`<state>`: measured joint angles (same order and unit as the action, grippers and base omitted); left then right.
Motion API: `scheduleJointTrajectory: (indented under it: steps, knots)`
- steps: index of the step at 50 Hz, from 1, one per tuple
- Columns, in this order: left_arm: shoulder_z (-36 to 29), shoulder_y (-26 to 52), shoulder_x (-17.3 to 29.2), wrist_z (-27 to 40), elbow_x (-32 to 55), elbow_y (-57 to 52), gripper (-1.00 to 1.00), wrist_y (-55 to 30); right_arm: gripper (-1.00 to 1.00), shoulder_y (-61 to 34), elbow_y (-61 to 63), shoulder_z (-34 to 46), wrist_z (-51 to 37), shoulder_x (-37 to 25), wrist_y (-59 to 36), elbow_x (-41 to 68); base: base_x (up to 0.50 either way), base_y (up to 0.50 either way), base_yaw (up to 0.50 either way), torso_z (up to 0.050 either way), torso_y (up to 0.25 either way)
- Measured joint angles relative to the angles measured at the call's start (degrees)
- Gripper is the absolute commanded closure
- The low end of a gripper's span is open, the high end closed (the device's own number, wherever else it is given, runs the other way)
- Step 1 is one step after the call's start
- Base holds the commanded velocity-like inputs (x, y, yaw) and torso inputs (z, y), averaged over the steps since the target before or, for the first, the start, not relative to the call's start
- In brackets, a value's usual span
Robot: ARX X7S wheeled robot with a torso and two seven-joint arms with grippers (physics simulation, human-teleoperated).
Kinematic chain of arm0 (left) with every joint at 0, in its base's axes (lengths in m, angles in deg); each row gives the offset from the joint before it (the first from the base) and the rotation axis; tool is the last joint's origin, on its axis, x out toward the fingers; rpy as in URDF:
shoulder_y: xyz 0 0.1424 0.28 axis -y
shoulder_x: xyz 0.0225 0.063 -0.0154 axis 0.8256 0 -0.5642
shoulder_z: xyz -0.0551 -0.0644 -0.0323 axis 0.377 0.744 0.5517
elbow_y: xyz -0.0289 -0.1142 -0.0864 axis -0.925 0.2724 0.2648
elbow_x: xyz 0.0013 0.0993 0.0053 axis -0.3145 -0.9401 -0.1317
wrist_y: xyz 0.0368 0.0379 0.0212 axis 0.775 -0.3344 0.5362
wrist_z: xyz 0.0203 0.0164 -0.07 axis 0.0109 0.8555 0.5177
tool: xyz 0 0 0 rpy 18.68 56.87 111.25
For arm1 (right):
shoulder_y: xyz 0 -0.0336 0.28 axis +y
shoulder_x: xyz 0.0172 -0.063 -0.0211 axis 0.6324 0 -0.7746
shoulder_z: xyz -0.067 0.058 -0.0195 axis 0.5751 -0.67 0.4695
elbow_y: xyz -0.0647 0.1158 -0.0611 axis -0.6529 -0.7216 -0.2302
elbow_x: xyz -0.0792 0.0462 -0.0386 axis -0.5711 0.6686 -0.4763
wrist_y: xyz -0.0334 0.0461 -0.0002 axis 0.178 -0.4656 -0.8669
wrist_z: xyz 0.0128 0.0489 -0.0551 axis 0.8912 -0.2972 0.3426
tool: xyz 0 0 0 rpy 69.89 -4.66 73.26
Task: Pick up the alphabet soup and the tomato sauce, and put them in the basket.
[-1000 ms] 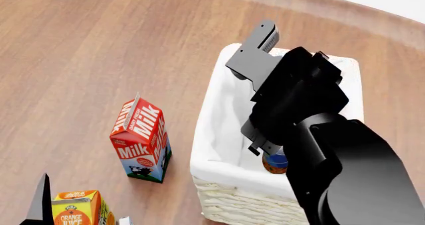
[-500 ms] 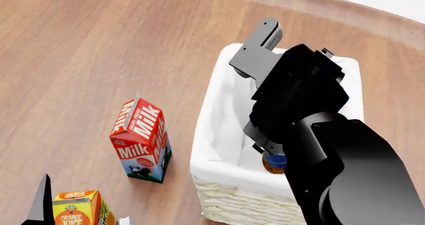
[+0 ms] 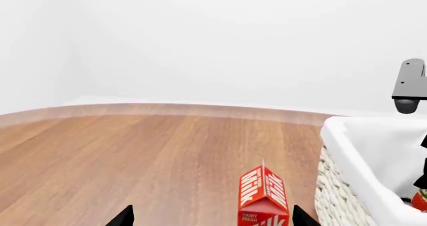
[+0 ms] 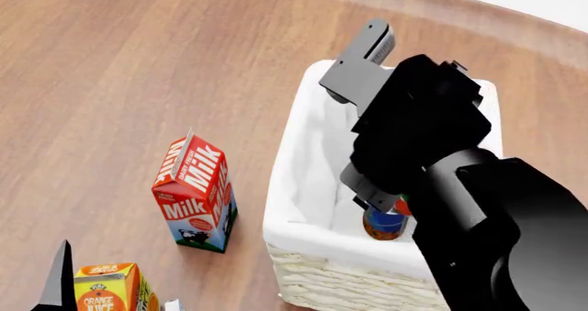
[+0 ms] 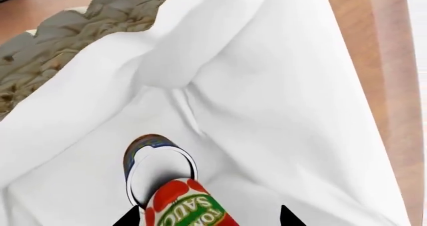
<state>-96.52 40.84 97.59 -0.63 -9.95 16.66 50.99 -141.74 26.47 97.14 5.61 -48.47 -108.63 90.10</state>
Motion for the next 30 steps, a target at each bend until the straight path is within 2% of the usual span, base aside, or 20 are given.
scheduleJointTrajectory:
  steps: [15,30]
  knots:
    - [-0.1,0.0,0.1,0.2,-0.2,-0.7,-1.0,-0.1,-1.0,-1.1,15.5,-1.8,-3.6,-6.1,-8.4,2.3,0.0,0.0,0.0,0.0,0.0]
    - [-0.4,0.1,0.0,0.3,-0.4,-1.0,-1.0,-0.5,-1.0,0.9,36.2,-9.8,-12.0,-14.8,-14.6,8.2,0.0,0.0,0.0,0.0,0.0]
